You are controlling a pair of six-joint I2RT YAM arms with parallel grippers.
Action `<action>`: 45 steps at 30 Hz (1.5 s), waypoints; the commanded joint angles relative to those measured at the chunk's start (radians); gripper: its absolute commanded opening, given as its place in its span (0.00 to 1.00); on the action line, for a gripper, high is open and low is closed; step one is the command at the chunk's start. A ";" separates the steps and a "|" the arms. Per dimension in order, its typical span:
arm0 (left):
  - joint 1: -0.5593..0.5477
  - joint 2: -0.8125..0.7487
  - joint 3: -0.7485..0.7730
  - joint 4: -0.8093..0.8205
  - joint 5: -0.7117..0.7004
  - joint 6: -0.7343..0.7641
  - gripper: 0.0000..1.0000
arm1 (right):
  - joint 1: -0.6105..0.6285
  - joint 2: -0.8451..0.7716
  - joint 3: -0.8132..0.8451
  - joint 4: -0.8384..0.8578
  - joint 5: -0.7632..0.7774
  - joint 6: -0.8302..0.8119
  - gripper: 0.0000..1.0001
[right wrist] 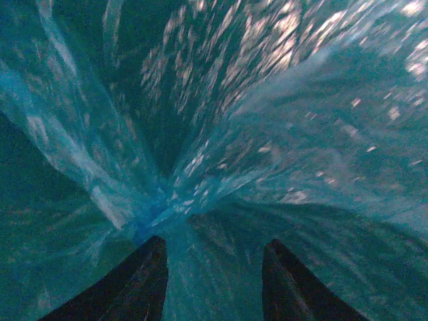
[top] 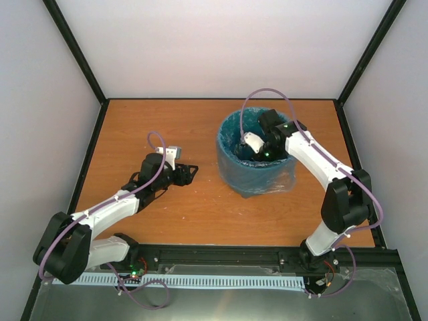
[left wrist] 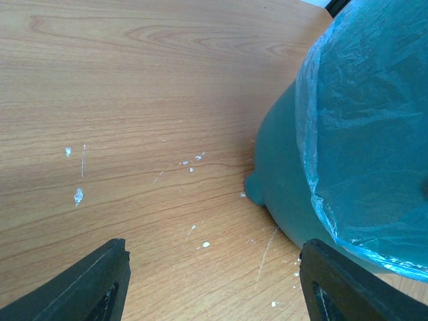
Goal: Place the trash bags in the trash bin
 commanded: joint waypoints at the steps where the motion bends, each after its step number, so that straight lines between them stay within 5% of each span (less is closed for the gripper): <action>1: 0.003 0.010 0.006 0.012 0.011 0.021 0.71 | 0.009 -0.023 0.059 0.048 -0.010 0.034 0.41; 12: 0.003 0.012 0.007 0.011 0.010 0.024 0.71 | 0.007 0.012 0.130 0.166 -0.085 0.100 0.41; 22: 0.003 0.013 0.009 0.011 0.017 0.023 0.71 | -0.004 -0.152 0.107 0.334 -0.070 0.169 0.49; 27: 0.003 0.006 0.007 0.007 0.016 0.021 0.72 | -0.143 -0.218 0.141 0.375 -0.165 0.277 0.57; 33: 0.003 0.003 0.008 -0.003 -0.006 0.001 0.81 | -0.336 -0.407 -0.052 0.499 -0.146 0.324 0.68; 37: 0.004 -0.007 0.039 -0.050 0.011 -0.035 0.82 | -0.450 -0.576 -0.192 0.557 -0.020 0.379 0.88; 39: 0.003 -0.030 0.072 -0.100 0.016 -0.050 0.83 | -0.478 -0.650 -0.252 0.583 0.081 0.390 0.99; 45: 0.003 -0.135 0.270 -0.410 -0.067 -0.022 0.94 | -0.489 -0.780 -0.343 0.528 0.141 0.394 1.00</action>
